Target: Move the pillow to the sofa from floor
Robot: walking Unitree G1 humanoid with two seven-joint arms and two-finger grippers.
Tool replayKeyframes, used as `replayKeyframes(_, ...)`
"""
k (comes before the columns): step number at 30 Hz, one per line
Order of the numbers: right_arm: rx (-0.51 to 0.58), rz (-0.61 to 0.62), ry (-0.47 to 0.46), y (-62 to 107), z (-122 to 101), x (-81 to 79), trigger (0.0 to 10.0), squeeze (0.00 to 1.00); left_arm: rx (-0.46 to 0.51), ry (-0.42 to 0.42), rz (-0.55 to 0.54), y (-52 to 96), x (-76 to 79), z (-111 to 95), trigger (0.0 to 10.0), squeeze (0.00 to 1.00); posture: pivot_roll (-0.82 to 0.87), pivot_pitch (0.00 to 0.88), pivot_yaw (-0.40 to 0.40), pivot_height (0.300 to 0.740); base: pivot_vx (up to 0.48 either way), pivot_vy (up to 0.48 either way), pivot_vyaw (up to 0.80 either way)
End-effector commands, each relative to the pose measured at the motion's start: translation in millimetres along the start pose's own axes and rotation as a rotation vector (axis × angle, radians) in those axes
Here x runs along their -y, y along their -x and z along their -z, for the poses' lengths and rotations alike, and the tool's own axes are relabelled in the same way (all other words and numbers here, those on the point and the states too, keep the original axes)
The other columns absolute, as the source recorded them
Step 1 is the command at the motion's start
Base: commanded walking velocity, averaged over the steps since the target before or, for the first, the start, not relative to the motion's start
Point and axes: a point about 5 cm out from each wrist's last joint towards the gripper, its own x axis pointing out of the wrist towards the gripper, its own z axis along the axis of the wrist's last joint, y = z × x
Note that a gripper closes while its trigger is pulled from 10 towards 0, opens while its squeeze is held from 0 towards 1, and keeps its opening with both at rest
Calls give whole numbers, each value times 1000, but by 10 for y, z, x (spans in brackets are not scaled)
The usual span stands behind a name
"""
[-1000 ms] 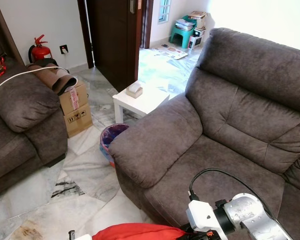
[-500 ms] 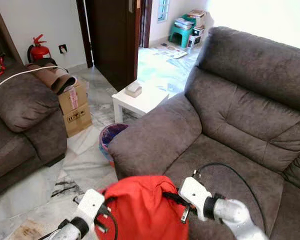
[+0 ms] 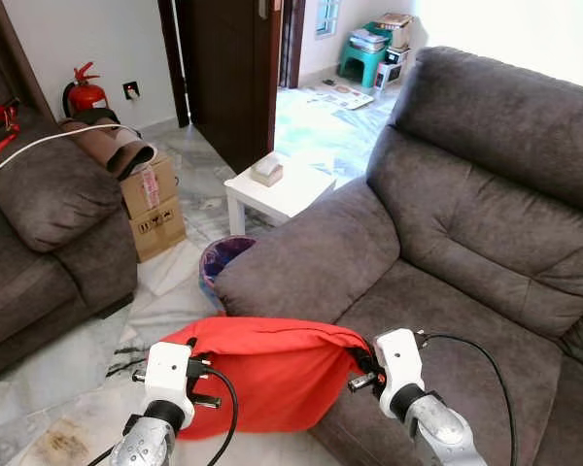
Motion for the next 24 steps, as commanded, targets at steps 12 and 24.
replayKeyframes(12,67,110,-26,22,-101,186,10000,0,53,-51,25,-39,9,-161,10000,0,135,60,-32,740,0,0,-733)
replayKeyframes(24,69,102,-15,-14,-92,136,10000,0,59,-123,72,-35,6,-174,10000,0,136,47,-23,740,0,-178,-800)
